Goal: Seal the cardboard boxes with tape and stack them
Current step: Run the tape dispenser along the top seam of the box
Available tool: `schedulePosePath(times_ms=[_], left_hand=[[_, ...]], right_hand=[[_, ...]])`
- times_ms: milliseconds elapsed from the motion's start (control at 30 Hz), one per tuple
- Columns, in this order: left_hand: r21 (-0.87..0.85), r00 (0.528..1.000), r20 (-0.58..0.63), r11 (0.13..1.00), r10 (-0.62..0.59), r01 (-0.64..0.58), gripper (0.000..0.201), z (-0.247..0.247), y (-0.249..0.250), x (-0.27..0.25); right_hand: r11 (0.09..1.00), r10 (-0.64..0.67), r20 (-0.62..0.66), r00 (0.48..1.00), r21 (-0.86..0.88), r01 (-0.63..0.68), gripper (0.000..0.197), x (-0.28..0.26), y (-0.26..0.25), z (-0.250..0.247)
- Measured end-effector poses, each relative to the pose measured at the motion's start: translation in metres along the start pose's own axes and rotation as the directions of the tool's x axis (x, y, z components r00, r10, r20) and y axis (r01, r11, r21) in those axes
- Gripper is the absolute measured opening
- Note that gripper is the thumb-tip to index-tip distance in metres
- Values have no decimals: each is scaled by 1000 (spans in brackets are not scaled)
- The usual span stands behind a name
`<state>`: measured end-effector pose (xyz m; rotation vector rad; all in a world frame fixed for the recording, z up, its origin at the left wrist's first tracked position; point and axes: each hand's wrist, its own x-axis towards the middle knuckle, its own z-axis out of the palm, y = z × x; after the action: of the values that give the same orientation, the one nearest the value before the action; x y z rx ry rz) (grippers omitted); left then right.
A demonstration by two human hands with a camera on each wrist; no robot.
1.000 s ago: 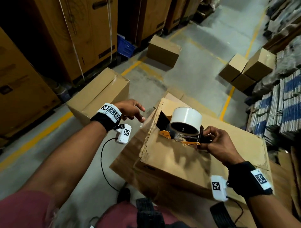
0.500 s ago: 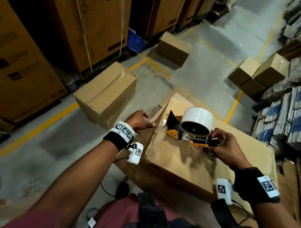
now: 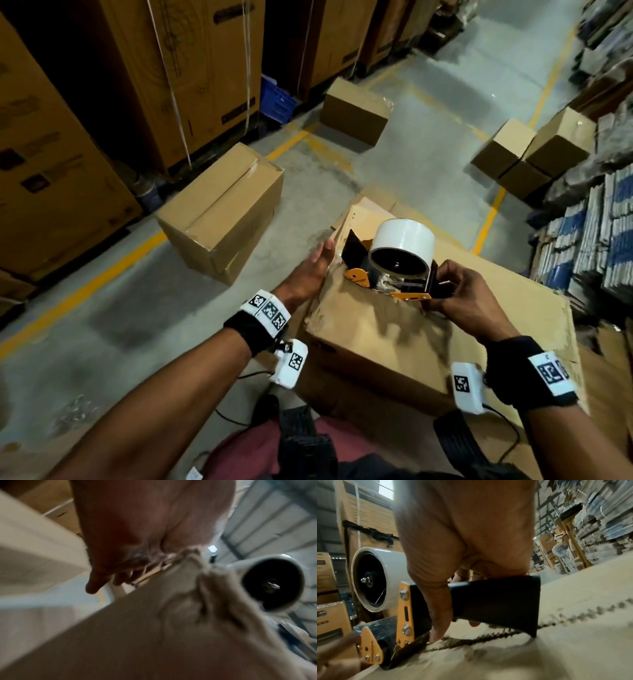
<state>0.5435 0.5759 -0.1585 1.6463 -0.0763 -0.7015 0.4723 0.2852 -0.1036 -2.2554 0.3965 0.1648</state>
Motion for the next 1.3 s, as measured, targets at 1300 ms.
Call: schedulePosePath(times_ms=[1300], left_hand=[[833, 924, 307, 406, 228, -377, 123, -7, -10, -8]], right_hand=[[943, -167, 93, 982, -275, 187, 64, -8, 10, -19]])
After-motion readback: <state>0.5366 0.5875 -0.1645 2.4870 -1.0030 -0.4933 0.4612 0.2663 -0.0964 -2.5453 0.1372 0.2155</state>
